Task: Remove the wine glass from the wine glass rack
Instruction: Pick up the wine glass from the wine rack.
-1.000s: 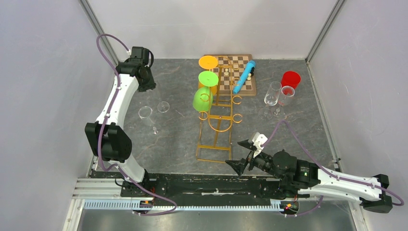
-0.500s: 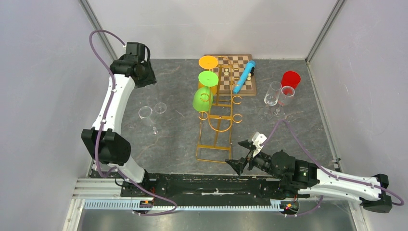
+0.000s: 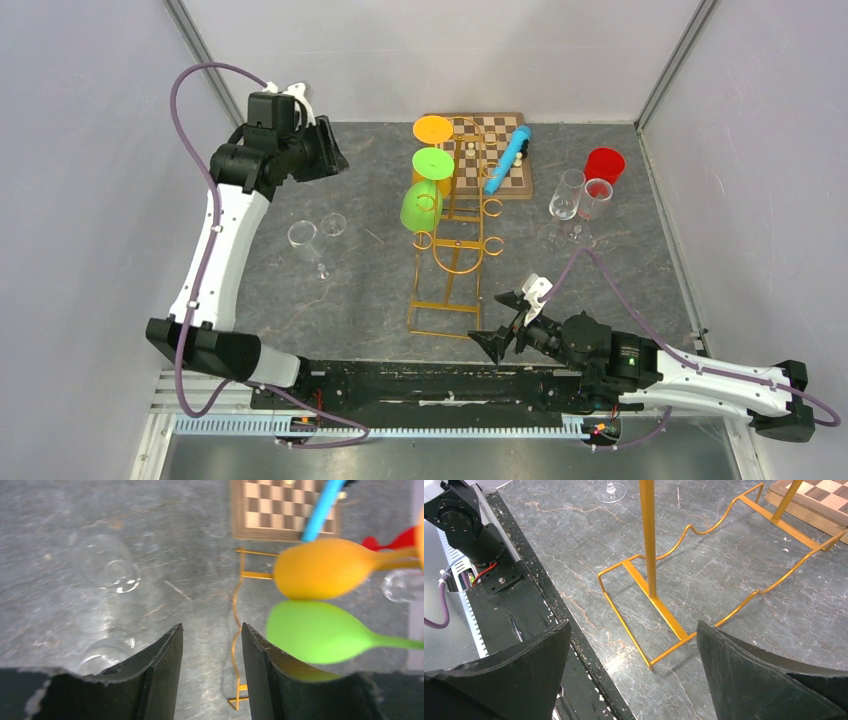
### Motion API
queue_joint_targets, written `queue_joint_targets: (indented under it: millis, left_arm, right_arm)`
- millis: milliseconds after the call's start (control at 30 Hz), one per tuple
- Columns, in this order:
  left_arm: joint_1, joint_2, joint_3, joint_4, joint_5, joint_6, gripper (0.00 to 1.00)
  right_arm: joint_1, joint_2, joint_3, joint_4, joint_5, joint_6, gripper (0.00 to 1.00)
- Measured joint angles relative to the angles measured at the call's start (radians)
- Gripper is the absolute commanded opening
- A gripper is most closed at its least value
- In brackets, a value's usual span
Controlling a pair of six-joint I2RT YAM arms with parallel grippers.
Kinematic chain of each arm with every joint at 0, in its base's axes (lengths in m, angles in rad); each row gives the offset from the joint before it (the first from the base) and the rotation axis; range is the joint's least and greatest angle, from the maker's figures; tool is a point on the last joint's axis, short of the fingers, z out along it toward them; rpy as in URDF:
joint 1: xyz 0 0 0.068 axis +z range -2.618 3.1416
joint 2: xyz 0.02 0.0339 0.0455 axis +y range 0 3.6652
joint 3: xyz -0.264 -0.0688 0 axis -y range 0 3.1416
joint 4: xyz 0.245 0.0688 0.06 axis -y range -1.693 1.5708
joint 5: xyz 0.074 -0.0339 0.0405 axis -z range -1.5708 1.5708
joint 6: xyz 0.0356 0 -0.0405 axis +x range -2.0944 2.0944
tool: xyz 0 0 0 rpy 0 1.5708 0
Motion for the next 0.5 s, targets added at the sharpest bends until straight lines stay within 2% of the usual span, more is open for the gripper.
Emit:
queue_joint_targets:
  millis: [200, 500]
  left_arm:
    - [-0.027, -0.071, -0.030, 0.062, 0.162, -0.032, 0.52]
    - [-0.028, -0.061, -0.030, 0.166, 0.431, -0.159, 0.52]
  right_arm:
    - [0.000, 0.004, 0.000, -0.008, 0.003, 0.010, 0.98]
    - [0.000, 0.008, 0.000, -0.014, 0.003, 0.030, 0.98]
